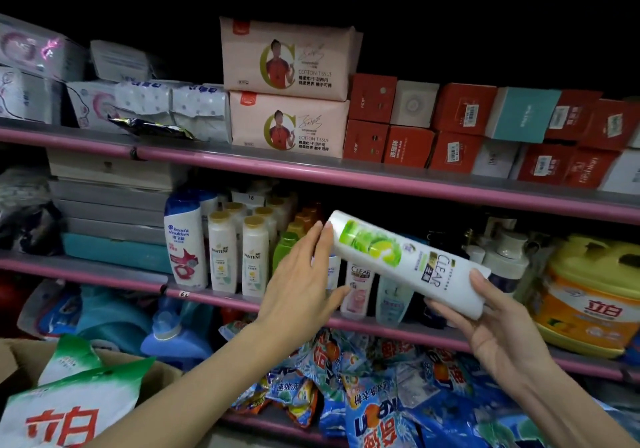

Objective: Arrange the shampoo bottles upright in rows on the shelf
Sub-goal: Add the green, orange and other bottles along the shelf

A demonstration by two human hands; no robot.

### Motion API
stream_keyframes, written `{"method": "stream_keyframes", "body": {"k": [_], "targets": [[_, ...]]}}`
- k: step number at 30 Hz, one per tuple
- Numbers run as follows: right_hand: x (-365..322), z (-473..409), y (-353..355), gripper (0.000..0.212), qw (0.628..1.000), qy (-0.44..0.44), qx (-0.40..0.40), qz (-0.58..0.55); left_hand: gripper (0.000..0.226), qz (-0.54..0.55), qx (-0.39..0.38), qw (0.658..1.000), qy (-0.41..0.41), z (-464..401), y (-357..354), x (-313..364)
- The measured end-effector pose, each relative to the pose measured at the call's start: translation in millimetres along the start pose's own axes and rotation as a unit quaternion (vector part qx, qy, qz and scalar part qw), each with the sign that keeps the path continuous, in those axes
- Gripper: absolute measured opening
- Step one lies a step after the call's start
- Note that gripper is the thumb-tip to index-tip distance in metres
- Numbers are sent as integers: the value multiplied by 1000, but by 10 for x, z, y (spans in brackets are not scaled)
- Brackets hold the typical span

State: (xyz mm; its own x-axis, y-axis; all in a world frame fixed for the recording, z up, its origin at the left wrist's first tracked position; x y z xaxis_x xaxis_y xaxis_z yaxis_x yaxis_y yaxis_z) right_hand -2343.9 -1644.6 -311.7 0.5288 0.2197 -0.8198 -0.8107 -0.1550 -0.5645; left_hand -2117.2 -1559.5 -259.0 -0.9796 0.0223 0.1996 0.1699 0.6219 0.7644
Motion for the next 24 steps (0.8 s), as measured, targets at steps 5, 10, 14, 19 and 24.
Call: {"method": "stream_keyframes", "body": {"k": [5, 10, 14, 19, 24], "targets": [[-50, -101, -116, 26, 994, 19, 49, -94, 86, -11, -49, 999, -6, -160, -309, 141], [-207, -264, -260, 21, 992, 59, 79, -83, 76, -73, -139, 987, -47, -361, -665, 267], [-360, -413, -406, 16, 992, 89, 88, -12, 73, -120, -173, 976, -60, -464, -811, 292], [-420, -581, -559, 14, 985, 112, 114, 59, 70, -150, -187, 969, -61, -445, -916, 227], [-304, -763, -698, 13, 977, 123, 127, 120, 67, -120, -160, 978, -67, -469, -888, 213]]}}
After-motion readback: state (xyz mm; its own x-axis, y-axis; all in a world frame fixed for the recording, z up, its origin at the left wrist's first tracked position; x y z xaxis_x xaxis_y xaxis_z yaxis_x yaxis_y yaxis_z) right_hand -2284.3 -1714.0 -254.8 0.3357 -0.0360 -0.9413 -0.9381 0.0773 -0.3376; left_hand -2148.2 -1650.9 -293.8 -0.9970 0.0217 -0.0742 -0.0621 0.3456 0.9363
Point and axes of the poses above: each hand's wrist, its own z-axis away from the middle knuckle, its own y-axis out of the back of the hand, x = y × z, the point moved 10 cm from there along -z, towards the middle knuckle, and after that the axes turned 1 degree about y, right-handed, at the moved point
